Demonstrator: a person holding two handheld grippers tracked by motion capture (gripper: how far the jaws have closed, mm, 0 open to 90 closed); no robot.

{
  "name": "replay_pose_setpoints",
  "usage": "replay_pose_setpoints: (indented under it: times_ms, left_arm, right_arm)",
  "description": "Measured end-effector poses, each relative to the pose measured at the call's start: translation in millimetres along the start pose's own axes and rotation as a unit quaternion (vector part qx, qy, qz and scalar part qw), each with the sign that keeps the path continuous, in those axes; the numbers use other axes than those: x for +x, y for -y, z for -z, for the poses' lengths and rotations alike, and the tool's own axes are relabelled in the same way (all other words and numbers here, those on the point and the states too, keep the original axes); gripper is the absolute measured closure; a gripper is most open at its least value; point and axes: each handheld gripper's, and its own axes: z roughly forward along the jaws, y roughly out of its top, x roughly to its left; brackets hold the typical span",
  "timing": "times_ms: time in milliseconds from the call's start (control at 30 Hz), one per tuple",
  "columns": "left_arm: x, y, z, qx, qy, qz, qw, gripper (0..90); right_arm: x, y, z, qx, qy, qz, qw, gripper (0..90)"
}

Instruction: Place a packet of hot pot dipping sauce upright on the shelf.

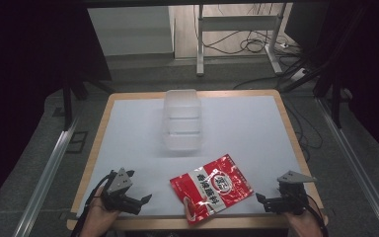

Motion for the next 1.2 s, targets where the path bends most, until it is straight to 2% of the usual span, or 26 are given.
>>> replay_pose_setpoints:
  times_ms: [33, 67, 100, 133, 300, 467, 800, 1200]
  left_arm:
    - [0.0, 0.0, 0.0, 0.000, 0.000, 0.000, 1.0000, 0.3]
    - [0.3, 0.5, -0.4, -0.001, 0.003, 0.000, 1.0000, 0.2]
    - [0.3, 0.5, -0.4, -0.001, 0.003, 0.000, 1.0000, 0.1]
    - [0.8, 0.8, -0.1, -0.003, 0.003, 0.001, 1.0000, 0.0]
    - [1.9, 1.3, -0.1, -0.007, 0.007, 0.007, 0.9999, 0.0]
    - [1.6, 1.4, -0.7, -0.010, 0.010, 0.006, 0.9999, 0.0]
    - [2.1, 1.2, 0.7, -0.016, 0.003, 0.006, 0.9998, 0.0]
    - [0.2, 0.2, -0.7, -0.007, 0.006, 0.008, 0.9999, 0.0]
  right_arm:
    - [0.0, 0.0, 0.0, 0.000, 0.000, 0.000, 1.0000, 0.3]
    - [-4.3, -0.5, 1.0, -0.013, -0.014, -0.004, 0.9998, 0.4]
    - [-4.3, -0.5, 1.0, -0.013, -0.014, -0.004, 0.9998, 0.4]
    - [-5.5, -0.3, -0.7, -0.021, -0.026, -0.001, 0.9995, 0.2]
    - [-6.5, 1.8, -5.0, -0.013, -0.035, -0.002, 0.9993, 0.0]
    - [-5.6, 1.3, -4.6, -0.014, -0.030, 0.001, 0.9994, 0.0]
    - [-4.4, 0.7, -5.3, -0.016, -0.027, 0.010, 0.9995, 0.0]
    - [1.0, -2.7, -9.5, -0.022, -0.036, 0.017, 0.9990, 0.0]
